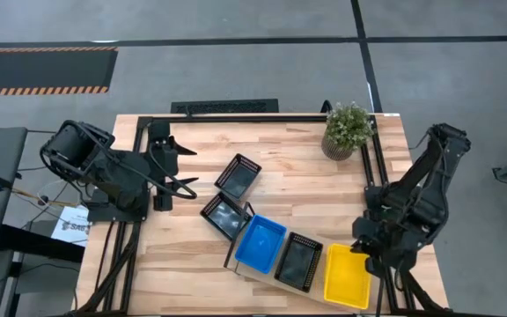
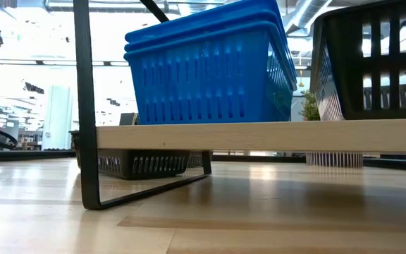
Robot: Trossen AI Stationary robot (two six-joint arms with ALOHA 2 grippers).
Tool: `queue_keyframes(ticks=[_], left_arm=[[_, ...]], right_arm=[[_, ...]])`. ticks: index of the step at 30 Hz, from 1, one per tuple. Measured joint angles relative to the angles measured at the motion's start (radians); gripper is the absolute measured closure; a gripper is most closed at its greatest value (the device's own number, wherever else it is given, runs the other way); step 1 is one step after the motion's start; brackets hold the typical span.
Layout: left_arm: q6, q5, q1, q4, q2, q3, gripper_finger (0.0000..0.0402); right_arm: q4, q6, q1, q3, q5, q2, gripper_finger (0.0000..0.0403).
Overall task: Stack baskets on shelf by color
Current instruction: Stack the yellow bin on top of the yellow bin on the shelf
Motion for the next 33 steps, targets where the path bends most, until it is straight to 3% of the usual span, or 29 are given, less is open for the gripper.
queue_keyframes(ticks=[13, 33], left_arm=[[-0.004, -0.035, 0.0, 0.005, 0.0, 0.0, 0.0148], [-0.013, -0.036, 0.0, 0.006, 0.0, 0.0, 0.0148]], right_arm=[[-0.055, 0.019, 0.029, 0.0, 0.003, 0.058, 0.0387], [-0.054, -0.06, -0.045, 0.0, -0.007, 0.065, 0.0317]])
